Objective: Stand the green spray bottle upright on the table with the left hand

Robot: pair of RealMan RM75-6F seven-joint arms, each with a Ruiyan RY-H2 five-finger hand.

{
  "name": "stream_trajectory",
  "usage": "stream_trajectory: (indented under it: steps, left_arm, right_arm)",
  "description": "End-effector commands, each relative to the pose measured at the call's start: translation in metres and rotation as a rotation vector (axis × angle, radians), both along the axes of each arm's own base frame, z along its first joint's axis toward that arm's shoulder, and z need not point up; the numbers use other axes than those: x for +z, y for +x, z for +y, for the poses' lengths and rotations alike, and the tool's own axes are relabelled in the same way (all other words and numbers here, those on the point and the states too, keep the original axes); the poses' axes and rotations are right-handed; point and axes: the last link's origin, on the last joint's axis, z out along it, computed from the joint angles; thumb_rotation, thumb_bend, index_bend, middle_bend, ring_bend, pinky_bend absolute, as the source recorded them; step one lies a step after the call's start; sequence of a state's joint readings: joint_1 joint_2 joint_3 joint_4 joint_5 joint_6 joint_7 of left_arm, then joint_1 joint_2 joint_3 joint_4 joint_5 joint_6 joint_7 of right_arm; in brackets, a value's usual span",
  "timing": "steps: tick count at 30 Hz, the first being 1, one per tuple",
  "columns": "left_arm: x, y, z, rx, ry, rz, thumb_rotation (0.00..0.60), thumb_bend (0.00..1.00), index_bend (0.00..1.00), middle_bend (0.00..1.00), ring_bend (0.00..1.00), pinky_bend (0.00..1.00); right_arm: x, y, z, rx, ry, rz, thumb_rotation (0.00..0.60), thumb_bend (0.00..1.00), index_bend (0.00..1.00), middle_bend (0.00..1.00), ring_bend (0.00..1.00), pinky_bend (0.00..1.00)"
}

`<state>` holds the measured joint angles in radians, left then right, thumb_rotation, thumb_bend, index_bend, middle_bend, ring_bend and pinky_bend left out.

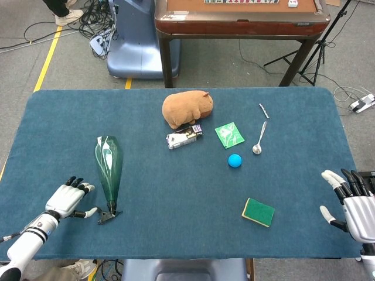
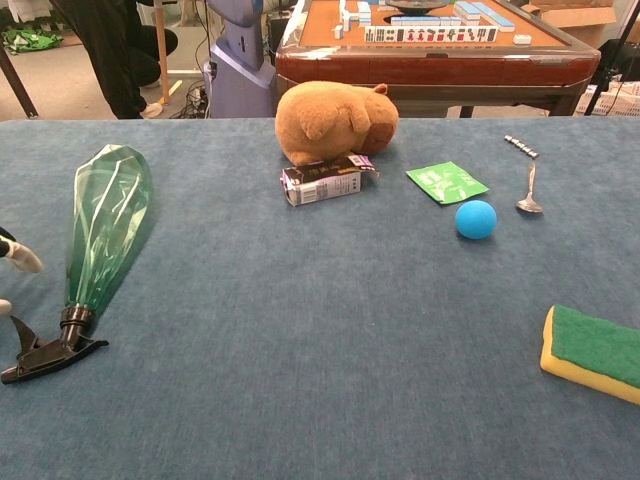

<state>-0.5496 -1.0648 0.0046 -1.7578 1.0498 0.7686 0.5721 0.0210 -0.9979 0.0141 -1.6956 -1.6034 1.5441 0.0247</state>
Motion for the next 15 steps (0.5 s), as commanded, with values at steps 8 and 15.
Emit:
stream_trajectory:
  steps: [8, 15]
  left_arm:
    - [-0.024, 0.042, 0.001, 0.071, -0.171, -0.115, 0.08, 0.28, 0.17, 0.19, 0.0, 0.0]
    - [-0.032, 0.065, 0.008, 0.107, -0.23, -0.249, 0.058, 0.28, 0.17, 0.19, 0.0, 0.0]
  right_arm:
    - [0.003, -0.001, 0.003, -0.004, -0.01, 0.003, 0.6, 0.29, 0.17, 0.19, 0.04, 0.02]
    - [0.003, -0.003, 0.003, -0.006, -0.011, 0.0, 0.6, 0.29, 0.17, 0.19, 0.04, 0.02]
